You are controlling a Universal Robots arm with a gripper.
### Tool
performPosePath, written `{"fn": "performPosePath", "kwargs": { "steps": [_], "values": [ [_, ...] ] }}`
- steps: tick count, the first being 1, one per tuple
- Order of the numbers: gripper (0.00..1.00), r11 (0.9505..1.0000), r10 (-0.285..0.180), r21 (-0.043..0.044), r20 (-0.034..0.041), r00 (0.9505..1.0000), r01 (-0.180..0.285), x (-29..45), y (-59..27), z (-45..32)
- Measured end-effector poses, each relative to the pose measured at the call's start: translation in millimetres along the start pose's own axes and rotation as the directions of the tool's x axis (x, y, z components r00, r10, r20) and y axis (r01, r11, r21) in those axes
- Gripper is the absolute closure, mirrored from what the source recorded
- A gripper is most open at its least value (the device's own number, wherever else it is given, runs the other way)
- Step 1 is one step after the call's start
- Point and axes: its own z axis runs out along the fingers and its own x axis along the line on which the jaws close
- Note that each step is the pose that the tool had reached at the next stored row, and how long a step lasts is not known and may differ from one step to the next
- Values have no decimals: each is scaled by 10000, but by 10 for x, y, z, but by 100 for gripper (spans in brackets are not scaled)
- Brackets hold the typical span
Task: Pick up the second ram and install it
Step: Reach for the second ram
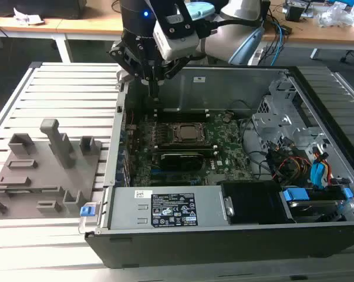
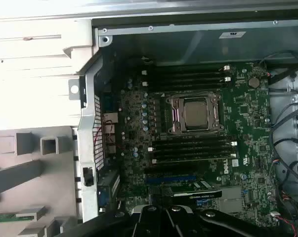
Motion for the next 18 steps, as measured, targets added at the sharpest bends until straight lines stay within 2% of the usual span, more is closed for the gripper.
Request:
{"fn": "performPosePath", "kwargs": {
  "steps": [3, 10, 15, 18],
  "values": [
    [89, 10000, 1, 0, 0, 10000, -1, 95, -7, -2],
    [89, 10000, 1, -1, 0, 10000, -1, 240, -18, -6],
    [89, 10000, 0, 0, 0, 10000, 0, 442, -33, -12],
    [89, 10000, -1, 0, 0, 10000, 1, 494, -37, -13]
  ]
}}
